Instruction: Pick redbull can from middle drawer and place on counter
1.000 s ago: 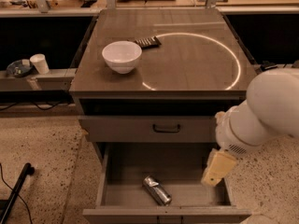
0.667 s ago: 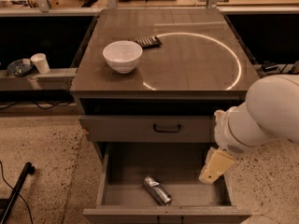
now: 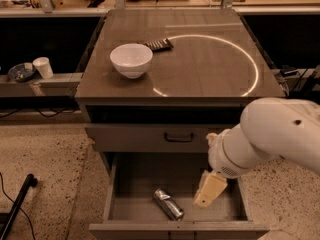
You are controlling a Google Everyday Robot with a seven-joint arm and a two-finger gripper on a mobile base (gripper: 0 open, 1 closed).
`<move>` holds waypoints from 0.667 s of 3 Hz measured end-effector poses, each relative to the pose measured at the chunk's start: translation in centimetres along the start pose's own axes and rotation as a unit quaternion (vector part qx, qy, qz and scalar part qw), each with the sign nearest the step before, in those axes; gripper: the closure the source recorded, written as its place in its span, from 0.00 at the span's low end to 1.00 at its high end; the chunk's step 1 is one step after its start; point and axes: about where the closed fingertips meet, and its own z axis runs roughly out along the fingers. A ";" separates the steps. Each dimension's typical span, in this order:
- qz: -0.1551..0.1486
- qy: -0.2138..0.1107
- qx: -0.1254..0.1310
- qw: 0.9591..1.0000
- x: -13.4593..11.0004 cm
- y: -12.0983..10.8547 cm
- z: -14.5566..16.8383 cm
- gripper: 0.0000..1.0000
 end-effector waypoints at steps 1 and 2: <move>0.002 -0.023 -0.004 1.000 -1.0 2.0 5.8 0.00; 0.008 -0.065 0.039 0.997 -2.1 2.0 9.6 0.00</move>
Offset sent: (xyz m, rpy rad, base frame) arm 0.0205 0.0735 -0.1204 0.1829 -0.2364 -0.0741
